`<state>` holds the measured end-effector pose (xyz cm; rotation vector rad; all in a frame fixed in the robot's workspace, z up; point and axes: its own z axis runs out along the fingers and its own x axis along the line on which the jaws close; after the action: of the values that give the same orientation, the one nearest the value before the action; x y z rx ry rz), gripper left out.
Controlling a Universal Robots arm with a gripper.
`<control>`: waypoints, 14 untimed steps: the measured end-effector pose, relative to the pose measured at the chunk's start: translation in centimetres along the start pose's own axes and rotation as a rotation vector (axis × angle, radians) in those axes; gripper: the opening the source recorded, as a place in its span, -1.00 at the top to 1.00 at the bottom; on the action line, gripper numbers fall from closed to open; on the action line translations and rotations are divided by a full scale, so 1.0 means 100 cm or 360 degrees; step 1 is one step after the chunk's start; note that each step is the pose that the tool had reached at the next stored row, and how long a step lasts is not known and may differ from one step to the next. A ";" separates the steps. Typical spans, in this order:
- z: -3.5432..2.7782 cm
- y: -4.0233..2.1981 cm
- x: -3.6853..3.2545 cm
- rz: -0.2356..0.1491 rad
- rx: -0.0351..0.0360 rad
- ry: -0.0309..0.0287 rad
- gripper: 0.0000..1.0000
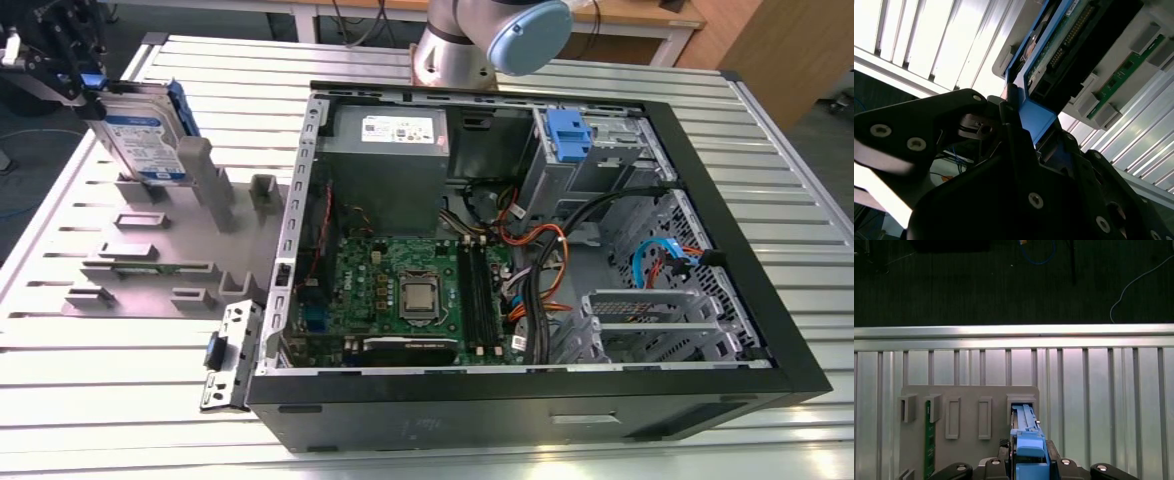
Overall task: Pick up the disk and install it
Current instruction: 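Pick up the disk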
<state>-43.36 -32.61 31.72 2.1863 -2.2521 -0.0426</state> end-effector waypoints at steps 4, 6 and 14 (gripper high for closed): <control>-0.0010 0.0000 0.0000 0.0000 0.0000 0.00001 0.27; -0.0011 0.0000 0.0000 0.0000 0.0000 0.00001 0.27; -0.0035 0.0001 -0.0001 0.0000 0.0000 0.00000 0.27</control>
<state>-43.36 -32.61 32.07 2.1862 -2.2521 -0.0426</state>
